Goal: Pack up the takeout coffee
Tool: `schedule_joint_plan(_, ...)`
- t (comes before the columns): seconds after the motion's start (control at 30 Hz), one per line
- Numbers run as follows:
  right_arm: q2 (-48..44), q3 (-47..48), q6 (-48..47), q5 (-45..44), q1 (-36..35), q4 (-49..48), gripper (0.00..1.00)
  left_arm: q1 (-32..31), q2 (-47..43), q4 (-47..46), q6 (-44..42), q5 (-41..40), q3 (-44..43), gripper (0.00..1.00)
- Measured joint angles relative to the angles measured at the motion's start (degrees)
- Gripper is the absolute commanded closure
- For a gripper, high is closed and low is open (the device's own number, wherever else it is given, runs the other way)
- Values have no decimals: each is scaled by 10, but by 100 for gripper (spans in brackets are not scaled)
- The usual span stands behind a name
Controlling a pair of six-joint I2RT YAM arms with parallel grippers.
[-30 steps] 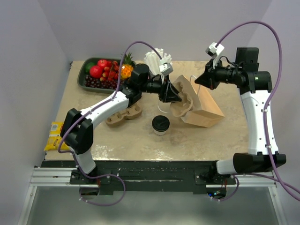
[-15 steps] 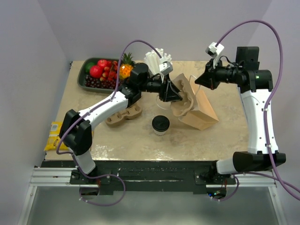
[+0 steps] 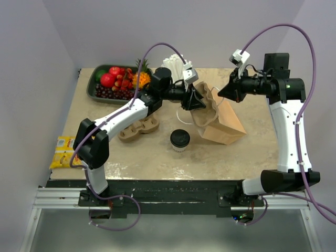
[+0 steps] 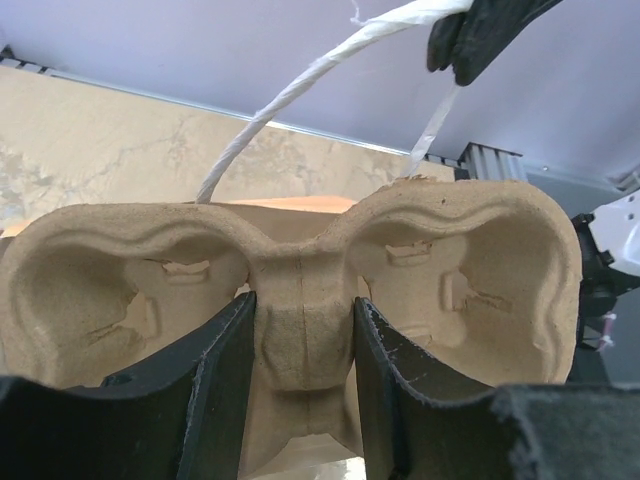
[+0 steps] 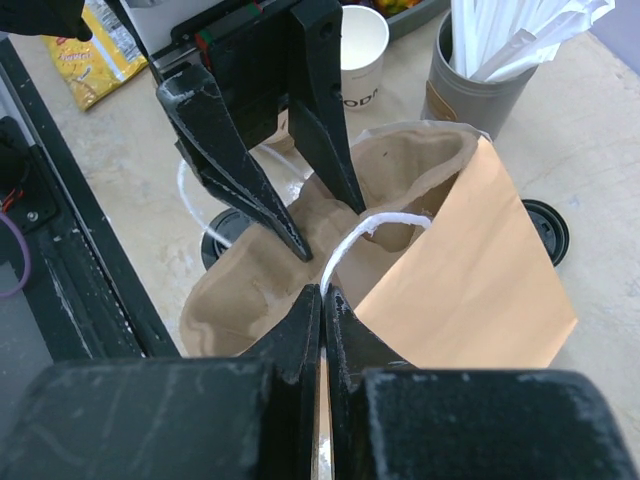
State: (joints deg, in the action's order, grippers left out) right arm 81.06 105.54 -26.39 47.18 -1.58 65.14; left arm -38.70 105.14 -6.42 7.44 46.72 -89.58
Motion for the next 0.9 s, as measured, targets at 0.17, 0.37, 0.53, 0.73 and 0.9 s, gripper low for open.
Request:
schedule_joint_plan(0.17,0,0,0,2,0,0,100,0,1,15,-33,-23,-1,70)
schedule_joint_plan(0.37,0,1,0,1,0,0,100,1,1,19,-63,-35,-1,71)
schedule_joint_plan(0.53,0,2,7,-3,0,-4,100,1,-12,30,-75,-35,3,72)
schedule_joint_plan(0.73,0,2,19,-16,0,-19,100,-5,-63,51,-93,-73,4,73)
schedule_joint_plan(0.9,2,2,35,-19,0,-34,100,-28,-99,60,-126,-166,4,73)
